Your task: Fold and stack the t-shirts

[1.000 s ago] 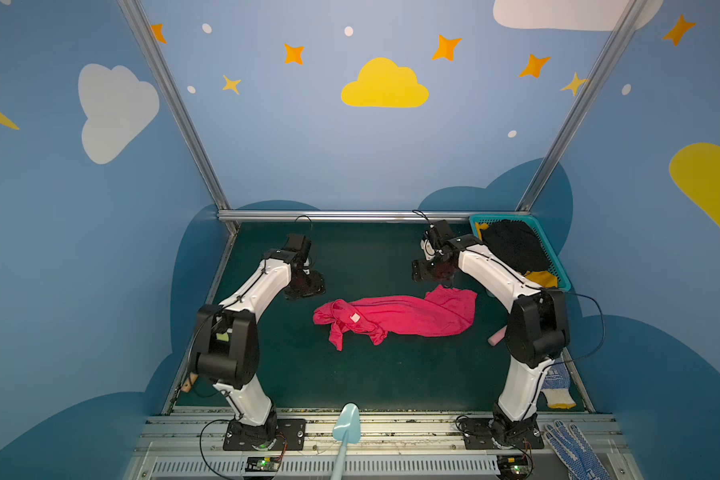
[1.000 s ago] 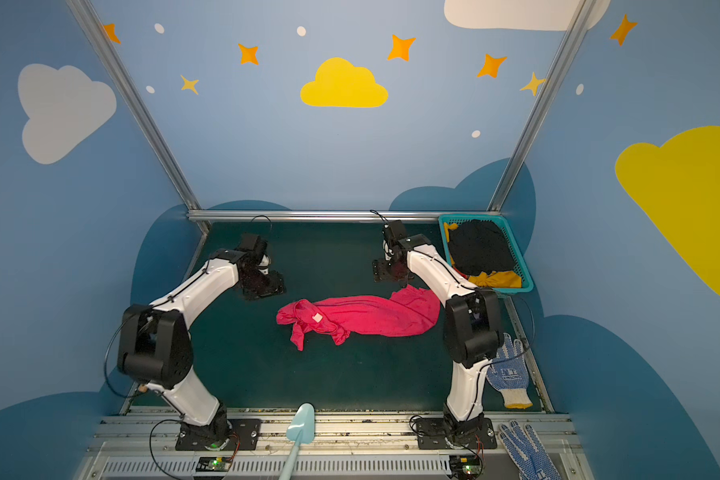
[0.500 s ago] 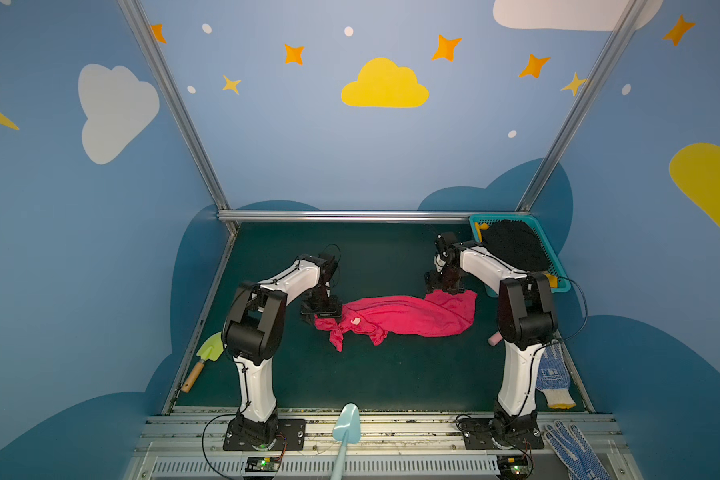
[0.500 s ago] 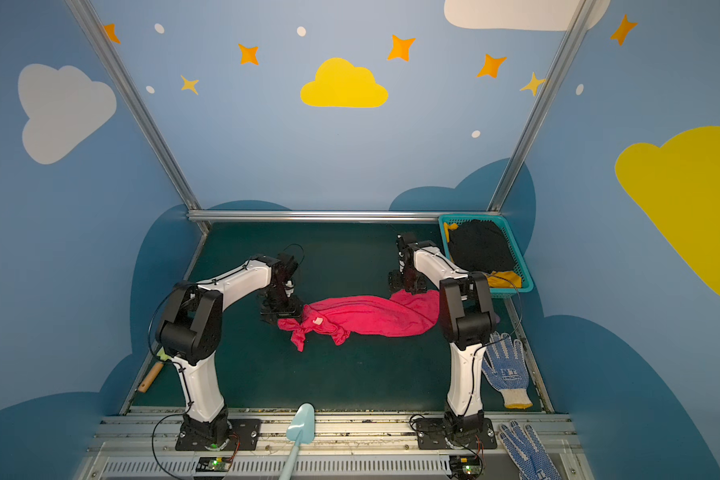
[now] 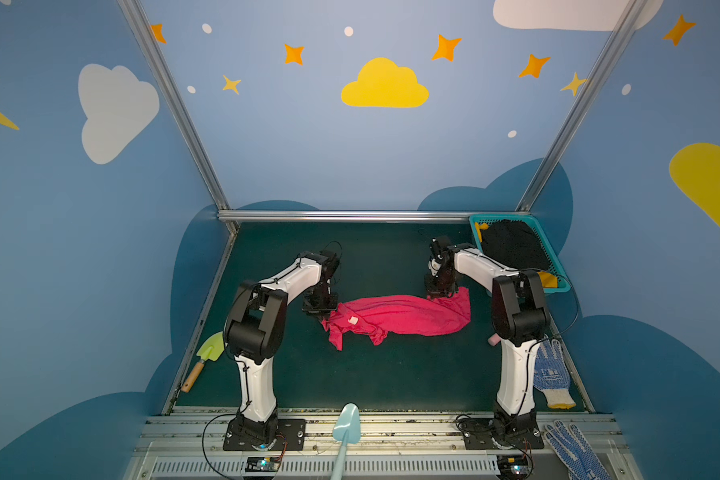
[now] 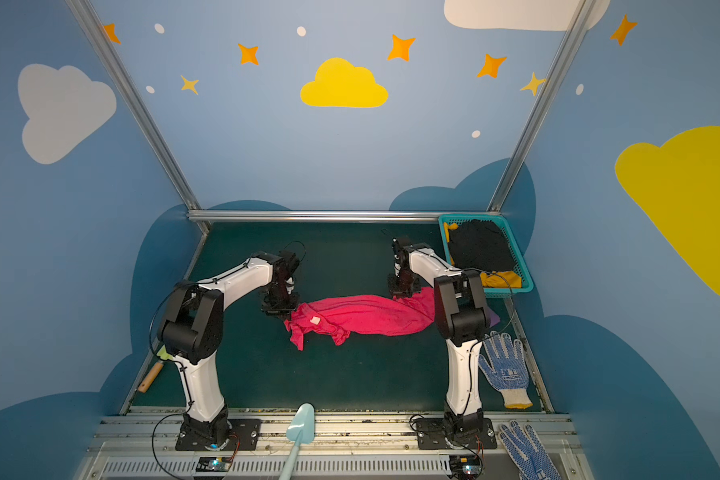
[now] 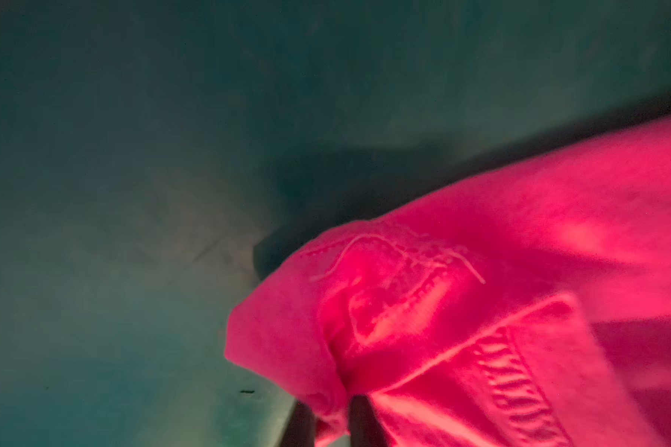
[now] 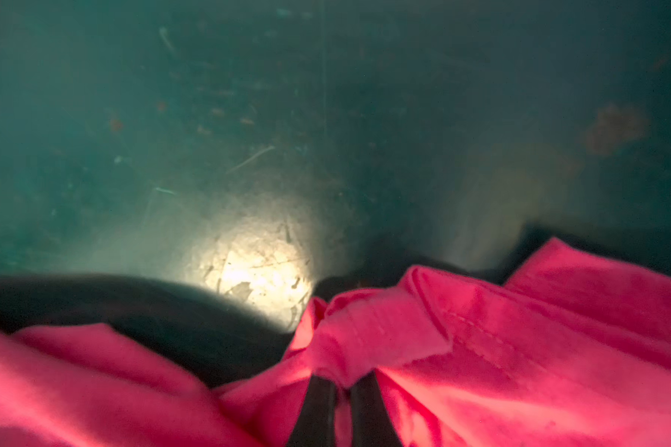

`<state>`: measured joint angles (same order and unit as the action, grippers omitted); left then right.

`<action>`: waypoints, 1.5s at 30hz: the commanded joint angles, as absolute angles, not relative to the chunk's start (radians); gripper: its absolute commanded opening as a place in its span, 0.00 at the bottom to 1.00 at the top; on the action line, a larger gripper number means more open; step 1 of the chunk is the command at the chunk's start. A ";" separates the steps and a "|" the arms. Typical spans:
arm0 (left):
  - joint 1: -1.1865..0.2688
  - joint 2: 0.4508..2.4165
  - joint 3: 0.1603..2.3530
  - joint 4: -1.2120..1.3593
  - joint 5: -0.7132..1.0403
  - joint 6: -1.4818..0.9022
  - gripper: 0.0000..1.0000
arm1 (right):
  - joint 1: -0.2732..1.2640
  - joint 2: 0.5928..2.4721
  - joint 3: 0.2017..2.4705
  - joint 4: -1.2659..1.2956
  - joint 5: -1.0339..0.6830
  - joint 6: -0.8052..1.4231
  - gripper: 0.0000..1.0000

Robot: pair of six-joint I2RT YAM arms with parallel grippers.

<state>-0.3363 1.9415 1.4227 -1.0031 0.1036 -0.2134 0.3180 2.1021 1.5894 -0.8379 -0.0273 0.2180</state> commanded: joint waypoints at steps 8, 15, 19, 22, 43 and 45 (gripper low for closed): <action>-0.247 1.568 1.386 -0.838 0.026 -0.171 0.05 | 0.321 1.789 1.602 -0.786 -0.023 0.173 0.00; -0.213 1.229 1.169 -0.583 0.160 -0.068 0.07 | 0.314 1.522 1.387 -0.649 0.019 0.185 0.00; -0.232 1.093 1.037 -0.513 0.284 -0.022 0.12 | 0.314 1.448 1.259 -0.652 0.002 0.227 0.00; -0.259 1.036 0.975 -0.543 0.322 -0.003 0.19 | 0.314 1.439 1.161 -0.679 -0.032 0.273 0.00; -0.300 1.414 1.213 -0.798 -0.007 -0.227 0.79 | 0.347 1.556 1.208 -0.881 0.207 0.372 0.81; -0.287 1.544 1.302 -0.860 -0.019 -0.240 0.81 | 0.335 1.602 1.249 -0.872 0.204 0.353 0.81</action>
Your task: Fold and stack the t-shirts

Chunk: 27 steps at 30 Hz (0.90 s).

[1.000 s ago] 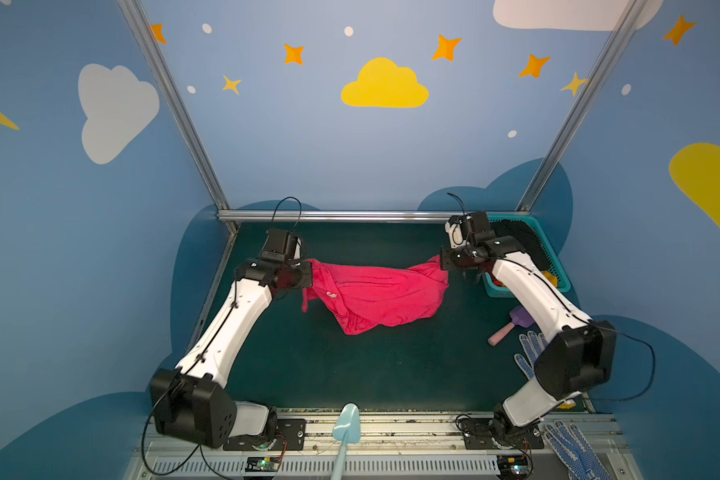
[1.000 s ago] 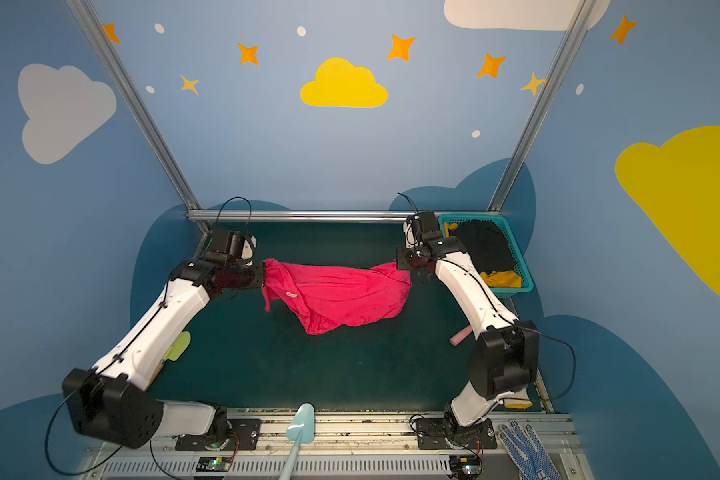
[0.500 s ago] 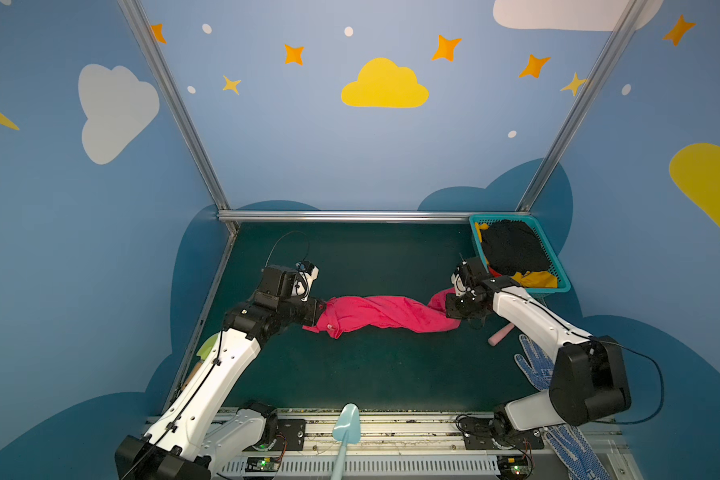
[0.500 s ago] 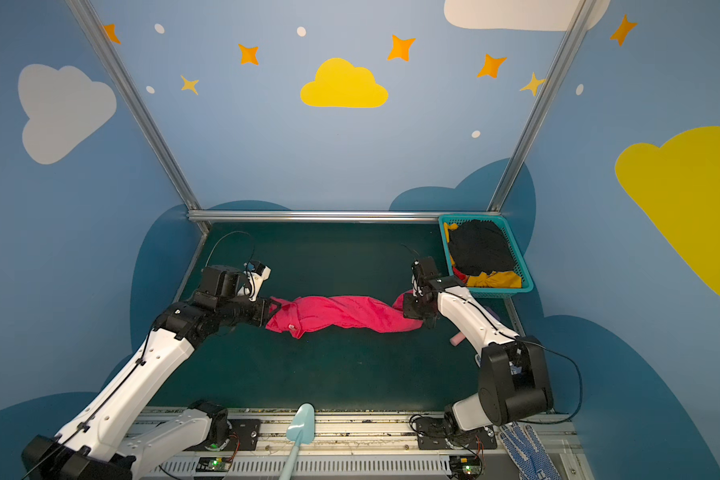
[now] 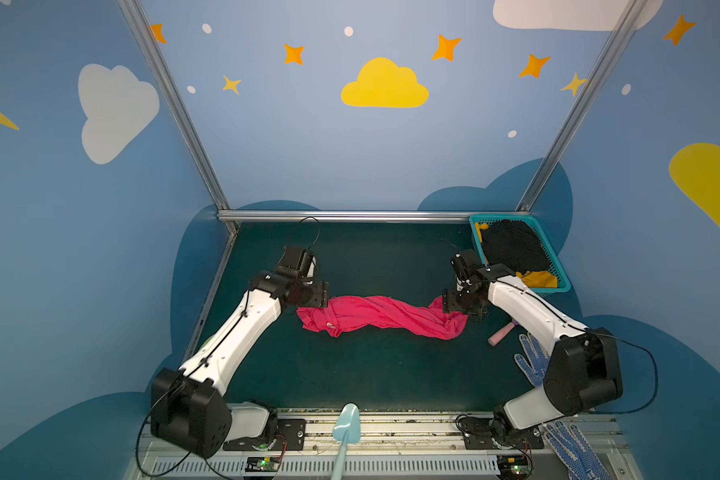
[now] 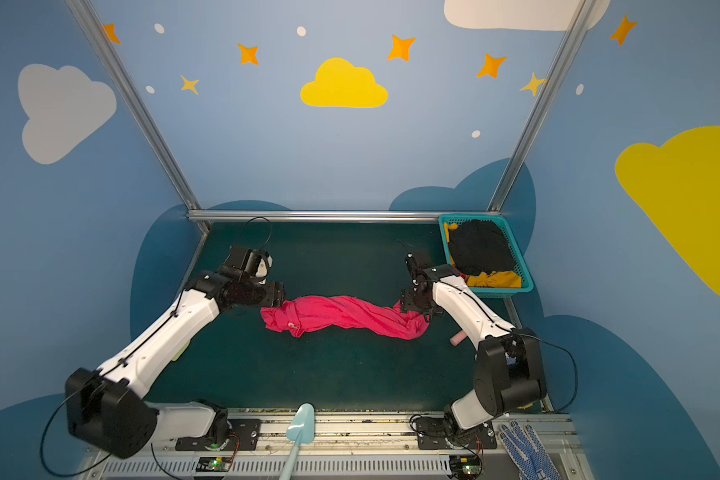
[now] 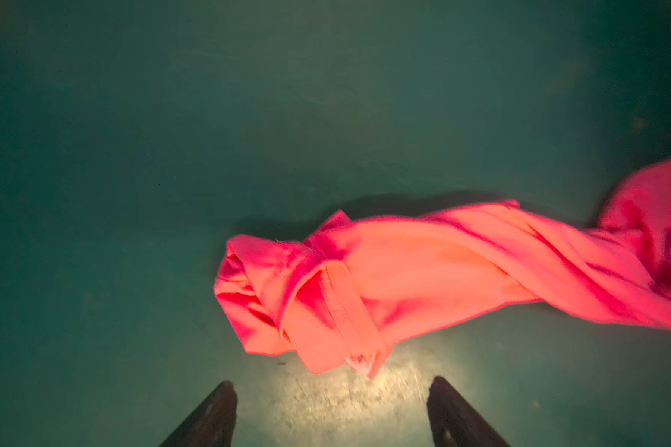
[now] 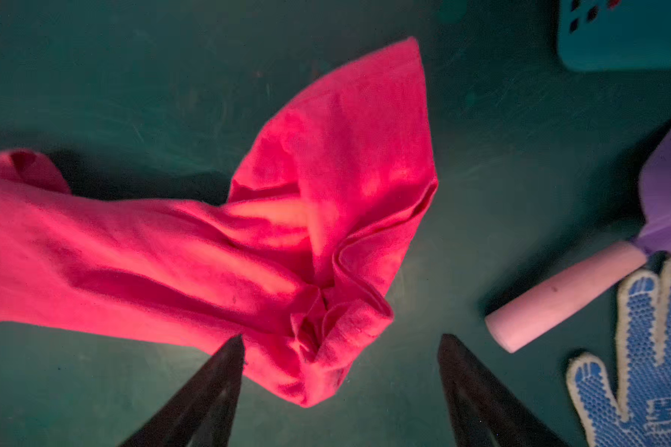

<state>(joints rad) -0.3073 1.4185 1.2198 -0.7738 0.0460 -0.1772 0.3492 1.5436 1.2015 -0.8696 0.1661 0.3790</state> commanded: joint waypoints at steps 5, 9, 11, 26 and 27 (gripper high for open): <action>-0.257 1.790 1.420 -0.920 0.009 -0.260 0.89 | 0.309 1.750 1.324 -0.854 0.169 0.315 0.81; -0.253 1.869 1.418 -0.913 0.037 -0.285 0.90 | 0.298 1.842 1.346 -0.872 0.155 0.310 0.79; -0.253 1.875 1.399 -0.906 0.057 -0.291 0.90 | 0.298 1.852 1.332 -0.869 0.122 0.311 0.77; -0.256 1.812 1.421 -0.862 0.086 -0.277 0.20 | 0.295 1.744 1.289 -0.820 0.006 0.310 0.00; -0.256 1.790 1.431 -0.849 0.085 -0.272 0.15 | 0.295 1.731 1.306 -0.821 0.006 0.304 0.00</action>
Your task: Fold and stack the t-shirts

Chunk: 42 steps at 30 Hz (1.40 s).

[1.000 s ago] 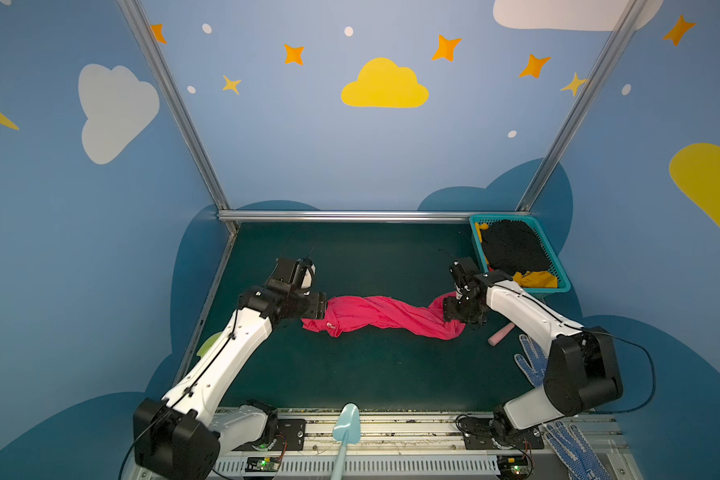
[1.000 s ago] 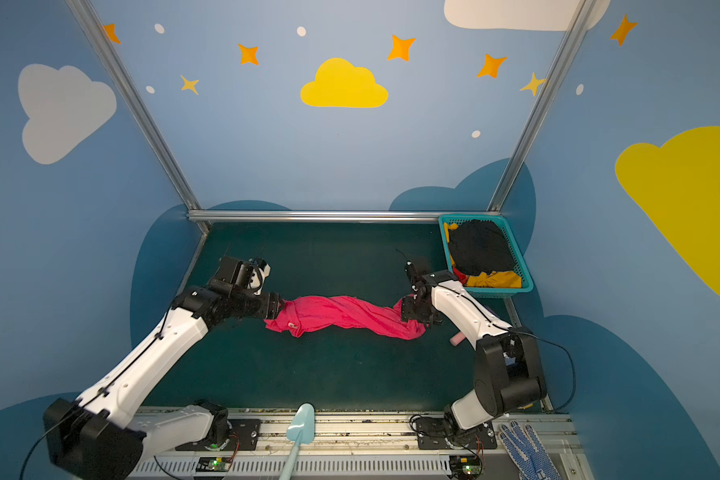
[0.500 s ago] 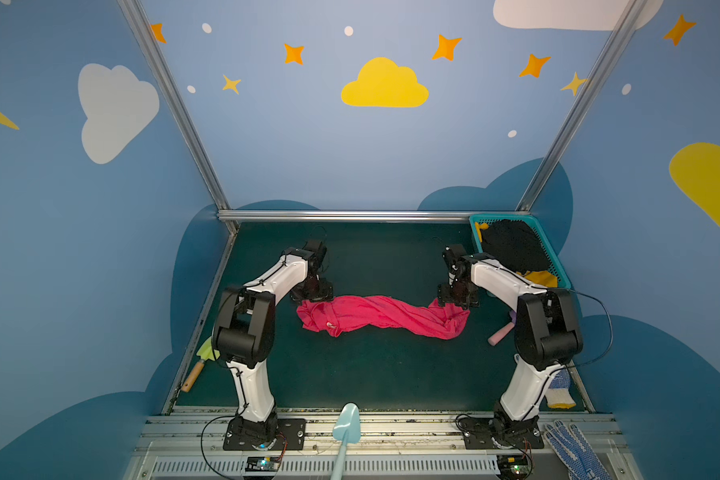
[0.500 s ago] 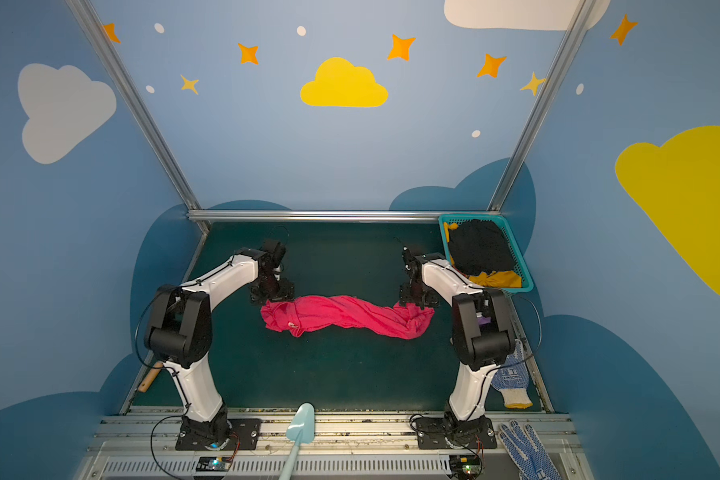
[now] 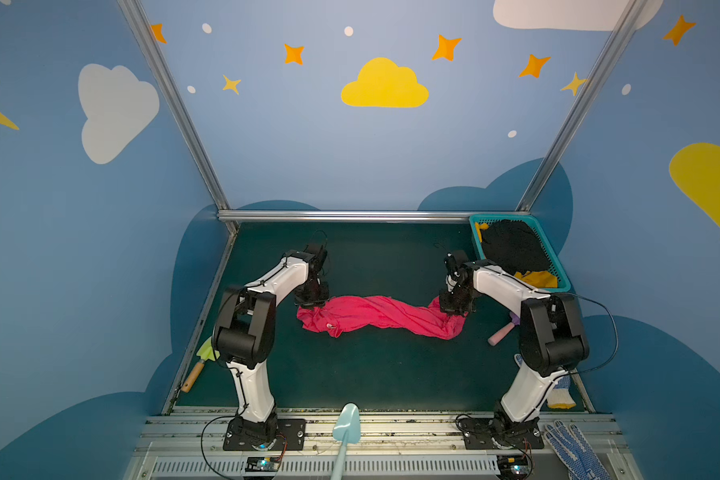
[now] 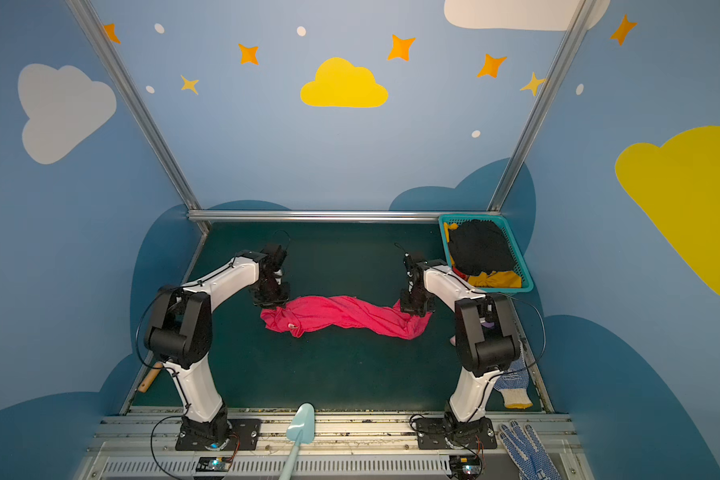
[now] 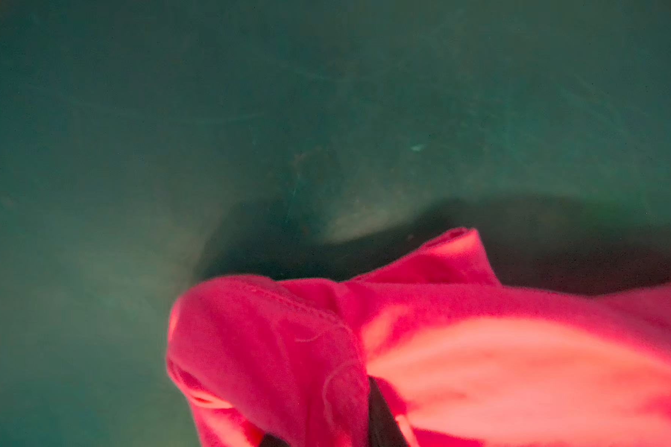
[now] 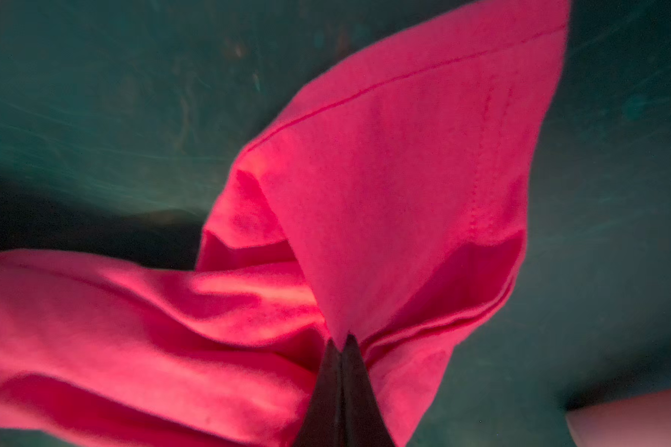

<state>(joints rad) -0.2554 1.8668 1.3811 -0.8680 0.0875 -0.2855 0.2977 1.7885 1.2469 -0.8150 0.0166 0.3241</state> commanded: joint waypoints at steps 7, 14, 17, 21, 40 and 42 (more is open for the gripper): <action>-0.256 1.612 1.432 -0.713 0.100 -0.228 0.05 | 0.287 1.605 1.393 -0.791 0.015 0.267 0.00; -0.302 1.290 1.126 -0.468 0.301 -0.136 0.05 | 0.285 1.382 1.192 -0.634 0.031 0.294 0.00; -0.349 1.174 0.970 -0.402 0.358 -0.167 0.07 | 0.283 1.326 1.050 -0.587 0.035 0.337 0.00; -0.400 1.117 0.888 -0.470 0.343 -0.244 0.05 | 0.280 1.362 0.968 -0.636 0.033 0.380 0.00; -0.429 0.794 1.078 -0.252 0.219 -0.321 0.05 | 0.281 1.187 1.161 -0.738 0.024 0.338 0.00; -0.429 0.792 1.090 -0.264 0.164 -0.325 0.05 | 0.277 1.201 1.171 -0.753 0.025 0.333 0.00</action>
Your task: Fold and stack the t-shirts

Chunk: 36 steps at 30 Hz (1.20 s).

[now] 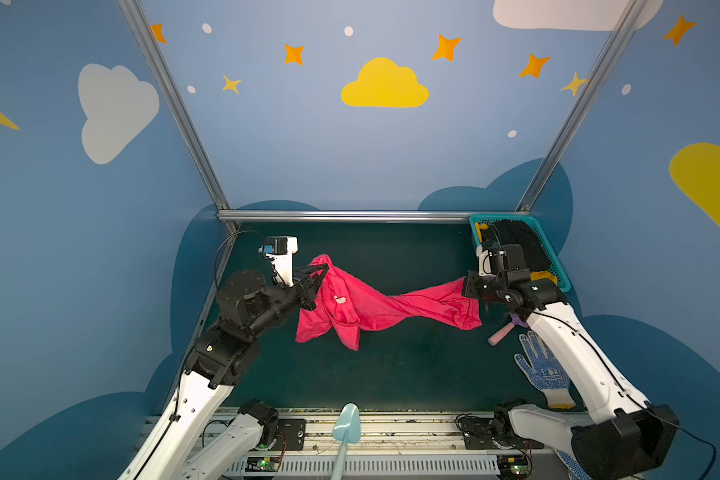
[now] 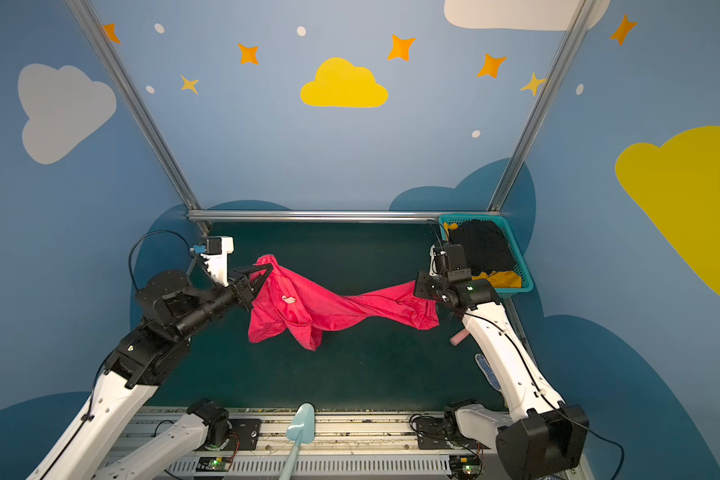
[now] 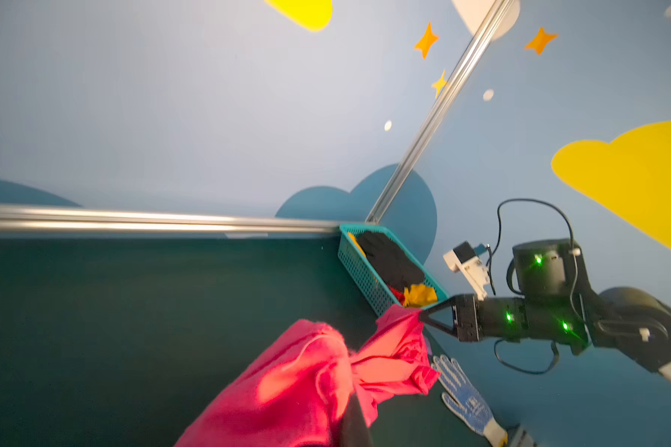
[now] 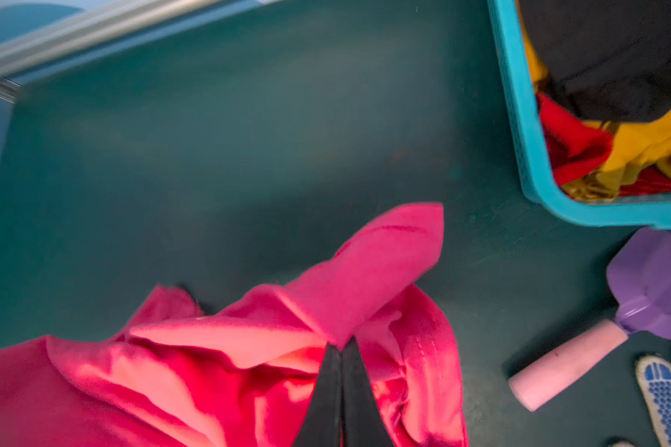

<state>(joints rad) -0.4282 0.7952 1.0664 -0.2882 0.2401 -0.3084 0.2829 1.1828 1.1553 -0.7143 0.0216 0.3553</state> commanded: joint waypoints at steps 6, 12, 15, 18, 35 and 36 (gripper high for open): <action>-0.425 0.818 1.050 -0.275 -0.045 -0.332 0.05 | 0.240 1.392 1.194 -0.754 0.001 0.327 0.00; -0.381 0.950 0.976 -0.198 -0.135 -0.337 0.05 | 0.213 1.719 1.354 -0.771 -0.022 0.304 0.00; -0.331 1.050 0.968 -0.166 -0.131 -0.363 0.07 | 0.214 1.857 1.456 -0.777 -0.015 0.299 0.00; -0.270 1.152 0.958 -0.124 -0.118 -0.396 0.12 | 0.211 1.972 1.556 -0.801 -0.005 0.295 0.00; -0.262 1.255 1.148 -0.481 -0.069 -0.307 0.79 | 0.266 1.782 1.455 -0.827 0.024 0.262 0.76; -0.298 1.243 1.146 -0.538 -0.084 -0.309 0.78 | 0.277 1.755 1.429 -0.825 0.024 0.264 0.76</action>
